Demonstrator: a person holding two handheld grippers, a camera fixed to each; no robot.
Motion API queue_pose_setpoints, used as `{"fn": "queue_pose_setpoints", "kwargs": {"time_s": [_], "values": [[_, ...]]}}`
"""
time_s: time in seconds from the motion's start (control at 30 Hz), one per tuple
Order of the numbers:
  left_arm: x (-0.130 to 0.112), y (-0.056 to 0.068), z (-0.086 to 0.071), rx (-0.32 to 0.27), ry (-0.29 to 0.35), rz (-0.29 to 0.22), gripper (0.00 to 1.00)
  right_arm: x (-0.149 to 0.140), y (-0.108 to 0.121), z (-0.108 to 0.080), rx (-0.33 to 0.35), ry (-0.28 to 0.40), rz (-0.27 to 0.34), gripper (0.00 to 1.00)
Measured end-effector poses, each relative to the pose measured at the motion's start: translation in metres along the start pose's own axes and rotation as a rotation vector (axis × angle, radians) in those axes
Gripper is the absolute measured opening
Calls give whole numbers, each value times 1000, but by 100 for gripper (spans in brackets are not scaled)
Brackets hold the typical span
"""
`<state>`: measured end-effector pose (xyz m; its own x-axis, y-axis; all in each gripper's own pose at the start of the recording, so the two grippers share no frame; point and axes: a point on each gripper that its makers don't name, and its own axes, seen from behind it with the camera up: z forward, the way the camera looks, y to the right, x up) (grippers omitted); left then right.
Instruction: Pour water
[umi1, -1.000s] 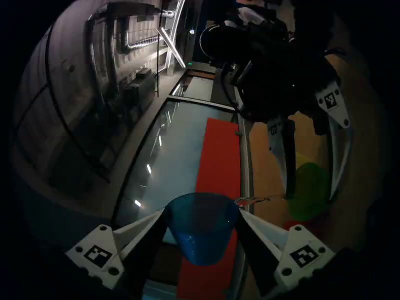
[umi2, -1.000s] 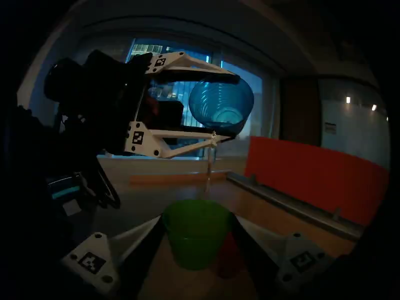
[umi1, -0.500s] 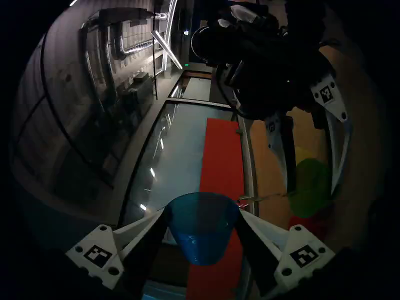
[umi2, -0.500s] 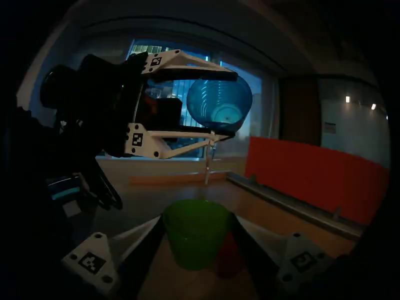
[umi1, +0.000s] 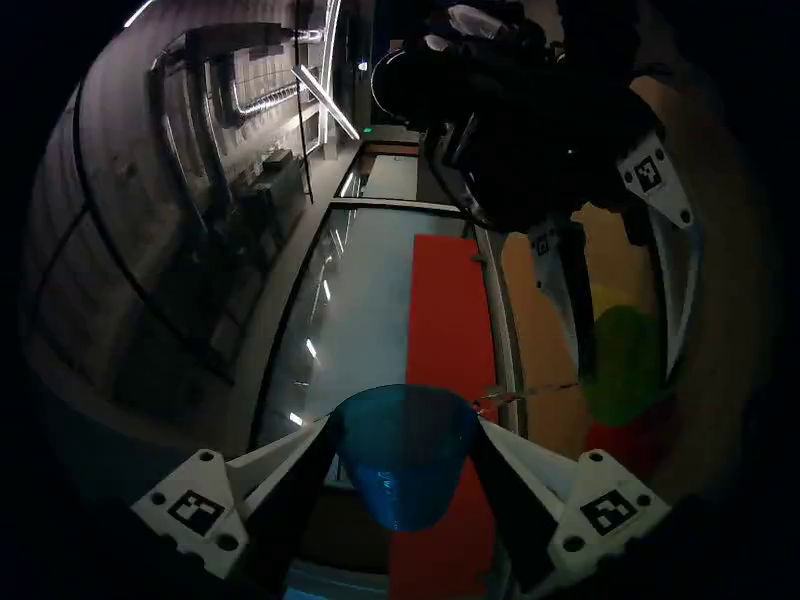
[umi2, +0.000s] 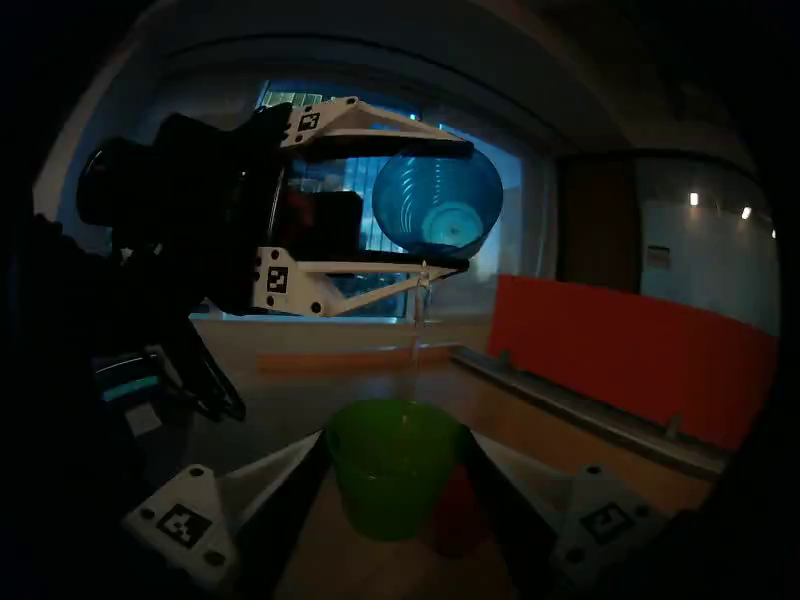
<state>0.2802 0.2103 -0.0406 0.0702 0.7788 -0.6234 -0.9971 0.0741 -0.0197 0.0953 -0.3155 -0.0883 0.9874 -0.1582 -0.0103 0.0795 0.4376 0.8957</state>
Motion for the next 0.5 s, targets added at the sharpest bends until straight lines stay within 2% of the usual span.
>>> {"fn": "queue_pose_setpoints", "kwargs": {"time_s": [0.3,0.5], "values": [[5,3,-1,1,1,44,88,1,0,1,0,5,-1,93],[10,0,-2,10,8,74,88,1,0,1,-4,7,-2,93]]}}
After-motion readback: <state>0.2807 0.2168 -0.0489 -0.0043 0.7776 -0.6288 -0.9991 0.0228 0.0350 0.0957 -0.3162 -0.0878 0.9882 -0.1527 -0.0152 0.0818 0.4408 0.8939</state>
